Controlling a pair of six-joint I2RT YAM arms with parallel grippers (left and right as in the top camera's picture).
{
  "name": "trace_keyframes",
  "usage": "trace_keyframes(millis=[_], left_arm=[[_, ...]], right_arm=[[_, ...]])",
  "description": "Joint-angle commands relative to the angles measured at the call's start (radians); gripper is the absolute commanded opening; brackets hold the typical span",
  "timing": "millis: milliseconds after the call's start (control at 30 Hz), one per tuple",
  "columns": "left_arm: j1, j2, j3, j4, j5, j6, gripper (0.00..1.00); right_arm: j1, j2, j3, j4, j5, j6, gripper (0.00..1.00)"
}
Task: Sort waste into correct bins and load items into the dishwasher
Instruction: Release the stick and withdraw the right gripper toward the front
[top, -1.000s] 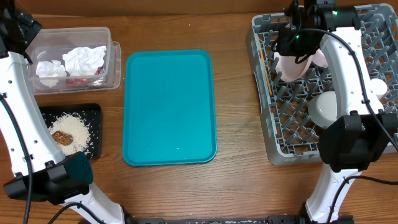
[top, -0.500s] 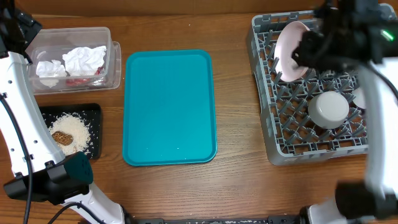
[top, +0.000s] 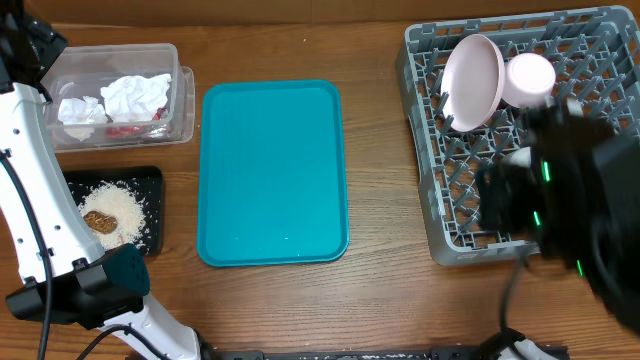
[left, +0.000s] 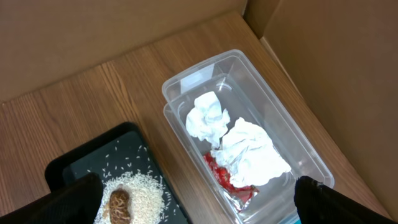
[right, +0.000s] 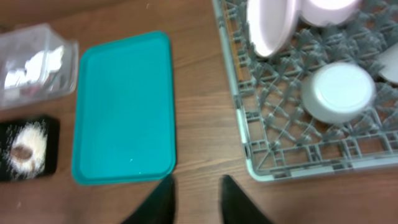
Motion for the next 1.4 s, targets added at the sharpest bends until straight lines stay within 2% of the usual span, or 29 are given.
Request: trace_keyframes(millis=[0,33,167,267,700,867,933,1067,1200,1300,1367], left_arm=[[-0.01,0.007,0.0,0.002,-0.005,-0.017,1.0],[-0.01,0.007,0.0,0.002,-0.005,-0.017,1.0],[-0.01,0.007,0.0,0.002,-0.005,-0.016,1.0],[-0.01,0.007,0.0,0.002,-0.005,-0.016,1.0],[-0.01,0.007,0.0,0.002,-0.005,-0.016,1.0],[-0.01,0.007,0.0,0.002,-0.005,-0.016,1.0],[-0.01,0.008,0.0,0.002,-0.005,-0.017,1.0],[-0.01,0.007,0.0,0.002,-0.005,-0.017,1.0],[-0.01,0.007,0.0,0.002,-0.005,-0.017,1.0],[-0.01,0.007,0.0,0.002,-0.005,-0.016,1.0],[-0.01,0.007,0.0,0.002,-0.005,-0.016,1.0]], right_arm=[[0.067,-0.122,-0.163,0.002,0.152,0.164,0.79],[0.072,-0.152,-0.214,0.008,0.149,0.183,1.0],[0.074,-0.231,-0.379,0.007,0.113,0.299,1.0],[0.074,-0.237,-0.44,0.008,0.106,0.323,1.0],[0.074,-0.162,-0.463,-0.002,0.085,0.289,1.0],[0.077,-0.163,-0.512,0.091,0.098,0.283,1.0],[0.071,-0.178,-0.564,0.172,0.092,0.231,1.0],[0.012,-0.243,-0.742,0.465,0.018,-0.006,1.0],[-0.127,-0.346,-0.976,0.835,-0.227,-0.259,1.0],[-0.244,-0.447,-1.168,1.085,-0.398,-0.35,1.0],[-0.301,-0.515,-1.291,1.218,-0.451,-0.36,1.0]])
